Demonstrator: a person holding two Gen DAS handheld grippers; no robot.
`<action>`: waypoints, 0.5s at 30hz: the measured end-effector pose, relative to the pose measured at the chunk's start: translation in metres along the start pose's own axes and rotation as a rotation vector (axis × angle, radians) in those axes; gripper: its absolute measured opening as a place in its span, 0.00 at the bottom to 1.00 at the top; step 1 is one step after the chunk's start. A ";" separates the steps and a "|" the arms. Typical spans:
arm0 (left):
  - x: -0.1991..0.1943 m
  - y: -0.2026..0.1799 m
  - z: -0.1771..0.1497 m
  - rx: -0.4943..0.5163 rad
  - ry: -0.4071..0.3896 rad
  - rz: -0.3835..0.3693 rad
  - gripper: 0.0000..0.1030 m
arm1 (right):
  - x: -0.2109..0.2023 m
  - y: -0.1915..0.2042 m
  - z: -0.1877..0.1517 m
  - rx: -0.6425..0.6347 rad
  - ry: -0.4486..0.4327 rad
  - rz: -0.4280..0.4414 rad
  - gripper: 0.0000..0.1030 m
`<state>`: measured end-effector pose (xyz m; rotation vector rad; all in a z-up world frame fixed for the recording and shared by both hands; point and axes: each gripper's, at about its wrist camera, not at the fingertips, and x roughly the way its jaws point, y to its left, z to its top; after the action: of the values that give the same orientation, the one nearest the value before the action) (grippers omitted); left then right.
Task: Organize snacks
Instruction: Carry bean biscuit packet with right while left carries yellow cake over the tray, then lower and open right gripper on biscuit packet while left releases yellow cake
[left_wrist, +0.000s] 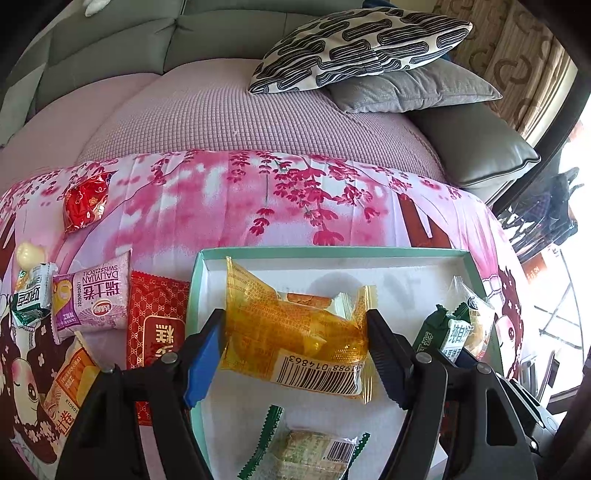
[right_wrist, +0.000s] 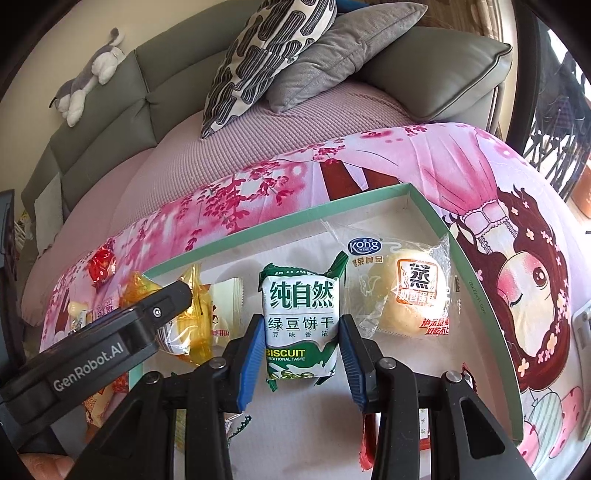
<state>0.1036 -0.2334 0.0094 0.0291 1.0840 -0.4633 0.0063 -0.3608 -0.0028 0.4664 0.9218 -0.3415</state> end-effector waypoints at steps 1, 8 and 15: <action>0.000 -0.001 0.000 0.004 0.002 -0.002 0.73 | 0.000 0.001 0.000 -0.004 0.001 -0.003 0.41; -0.001 -0.001 -0.001 0.011 0.018 -0.007 0.75 | 0.004 0.002 0.000 -0.005 0.020 0.007 0.43; -0.004 0.005 -0.001 -0.004 0.025 -0.008 0.81 | 0.009 0.004 -0.002 -0.012 0.045 -0.007 0.51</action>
<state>0.1029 -0.2268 0.0113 0.0273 1.1102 -0.4689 0.0118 -0.3570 -0.0099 0.4619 0.9693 -0.3323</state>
